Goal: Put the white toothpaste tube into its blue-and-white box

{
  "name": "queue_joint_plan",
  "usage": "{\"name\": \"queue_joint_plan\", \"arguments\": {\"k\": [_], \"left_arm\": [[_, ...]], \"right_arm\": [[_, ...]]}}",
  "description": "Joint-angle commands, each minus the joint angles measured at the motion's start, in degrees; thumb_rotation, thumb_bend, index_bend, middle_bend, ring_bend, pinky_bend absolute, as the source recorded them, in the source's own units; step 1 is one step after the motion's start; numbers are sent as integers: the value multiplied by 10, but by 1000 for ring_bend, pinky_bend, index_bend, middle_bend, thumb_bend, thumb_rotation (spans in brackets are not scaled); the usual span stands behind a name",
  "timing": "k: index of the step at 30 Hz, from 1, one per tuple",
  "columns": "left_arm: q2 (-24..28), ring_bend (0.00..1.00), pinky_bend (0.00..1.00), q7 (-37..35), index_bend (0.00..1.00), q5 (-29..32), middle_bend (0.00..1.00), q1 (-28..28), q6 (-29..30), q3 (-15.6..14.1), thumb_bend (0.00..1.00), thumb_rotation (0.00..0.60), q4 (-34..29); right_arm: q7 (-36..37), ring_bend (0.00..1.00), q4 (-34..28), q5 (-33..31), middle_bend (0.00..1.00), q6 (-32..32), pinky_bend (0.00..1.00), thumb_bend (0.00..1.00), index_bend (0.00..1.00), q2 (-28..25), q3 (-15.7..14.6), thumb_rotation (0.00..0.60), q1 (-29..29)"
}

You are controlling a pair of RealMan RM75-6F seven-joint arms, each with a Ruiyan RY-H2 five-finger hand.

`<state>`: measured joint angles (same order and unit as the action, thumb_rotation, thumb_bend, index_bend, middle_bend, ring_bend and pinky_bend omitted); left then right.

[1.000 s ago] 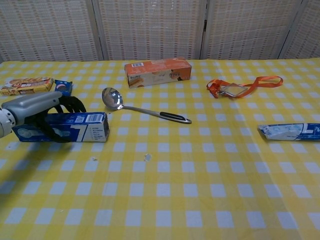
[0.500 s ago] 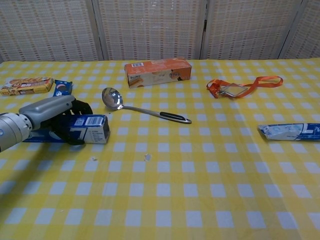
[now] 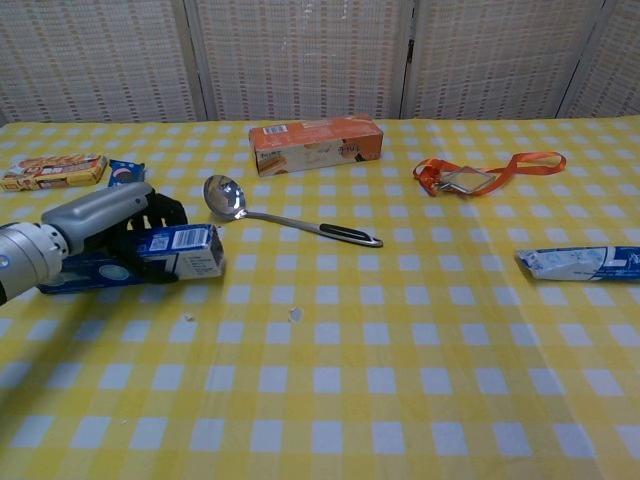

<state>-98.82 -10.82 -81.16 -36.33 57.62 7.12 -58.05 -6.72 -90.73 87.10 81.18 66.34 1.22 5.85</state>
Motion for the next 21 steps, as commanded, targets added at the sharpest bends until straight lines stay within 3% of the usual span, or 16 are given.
{"name": "queue_joint_plan", "arguments": {"k": [1,8,14,21], "left_arm": [[25,520,591,22,590,-1,564,13,24,-1,211,600,-54],[58,531,600,73,594,4,569,33,49,-9,211,600,-144],[70,531,600,133,594,5,570,37,66,-10,206,600,-199],[83,530,600,176,594,7,569,44,78,-12,204,600,-236]], "right_arm": [[7,0,7,11,0,-5,0,334,0,4,-3,600,6],[42,0,51,24,0,-73,0,333,0,30,-2,600,54],[28,1,81,31,6,-162,0,333,2,41,10,600,125],[-1,75,106,11,109,-216,0,335,128,78,23,600,170]]}}
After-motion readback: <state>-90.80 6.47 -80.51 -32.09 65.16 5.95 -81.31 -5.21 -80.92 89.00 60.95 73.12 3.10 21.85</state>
